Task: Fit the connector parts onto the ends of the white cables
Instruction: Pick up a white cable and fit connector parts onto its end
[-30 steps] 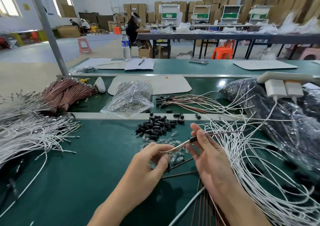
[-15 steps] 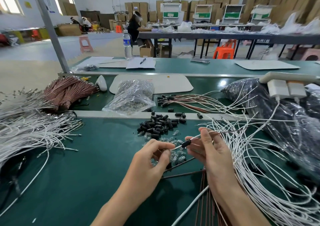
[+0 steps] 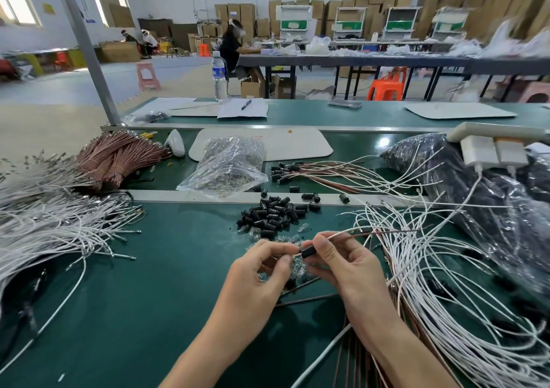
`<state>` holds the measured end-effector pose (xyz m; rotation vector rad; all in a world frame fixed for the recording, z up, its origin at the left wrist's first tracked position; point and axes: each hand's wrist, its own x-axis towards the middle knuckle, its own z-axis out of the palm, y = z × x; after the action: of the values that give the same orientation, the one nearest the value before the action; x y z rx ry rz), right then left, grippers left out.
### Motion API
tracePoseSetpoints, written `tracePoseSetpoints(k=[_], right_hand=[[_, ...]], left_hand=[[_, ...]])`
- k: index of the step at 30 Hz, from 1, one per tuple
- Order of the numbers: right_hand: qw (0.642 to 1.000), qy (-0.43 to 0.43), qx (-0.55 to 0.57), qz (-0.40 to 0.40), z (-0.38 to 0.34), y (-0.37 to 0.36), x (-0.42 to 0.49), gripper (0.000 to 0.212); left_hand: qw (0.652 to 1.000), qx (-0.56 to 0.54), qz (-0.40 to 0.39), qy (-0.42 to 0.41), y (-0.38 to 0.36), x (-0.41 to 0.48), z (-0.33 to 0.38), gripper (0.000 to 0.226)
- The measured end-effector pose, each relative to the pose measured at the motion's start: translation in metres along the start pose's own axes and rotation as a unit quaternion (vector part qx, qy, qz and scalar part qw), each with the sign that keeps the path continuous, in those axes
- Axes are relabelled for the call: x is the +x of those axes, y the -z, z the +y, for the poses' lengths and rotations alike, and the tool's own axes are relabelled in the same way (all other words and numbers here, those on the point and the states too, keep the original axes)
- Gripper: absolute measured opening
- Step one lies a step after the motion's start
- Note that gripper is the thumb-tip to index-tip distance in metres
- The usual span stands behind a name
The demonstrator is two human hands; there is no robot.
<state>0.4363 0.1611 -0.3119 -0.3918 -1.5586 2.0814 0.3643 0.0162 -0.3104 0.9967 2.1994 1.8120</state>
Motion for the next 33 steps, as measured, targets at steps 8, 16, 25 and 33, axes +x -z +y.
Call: tracePoseSetpoints(k=[8, 16, 25, 33], right_hand=[[0.997, 0.02, -0.044, 0.064, 0.0053, -0.0009, 0.0024, 0.033], [0.998, 0.002, -0.061, -0.014, 0.0033, -0.0042, -0.0015, 0.034], [0.997, -0.011, 0.003, 0.081, 0.0009, -0.0026, 0.0037, 0.037], [0.995, 0.005, 0.007, 0.101, 0.0042, -0.0022, 0.0047, 0.035]], left_hand=[[1.0, -0.001, 0.005, 0.011, -0.0066, -0.0014, -0.0024, 0.017], [0.999, -0.024, 0.016, 0.022, -0.0073, 0.0001, -0.0067, 0.018], [0.996, -0.081, 0.024, 0.04, -0.0066, 0.0031, -0.005, 0.023], [0.996, -0.073, 0.022, 0.043, -0.0083, 0.003, -0.0083, 0.021]])
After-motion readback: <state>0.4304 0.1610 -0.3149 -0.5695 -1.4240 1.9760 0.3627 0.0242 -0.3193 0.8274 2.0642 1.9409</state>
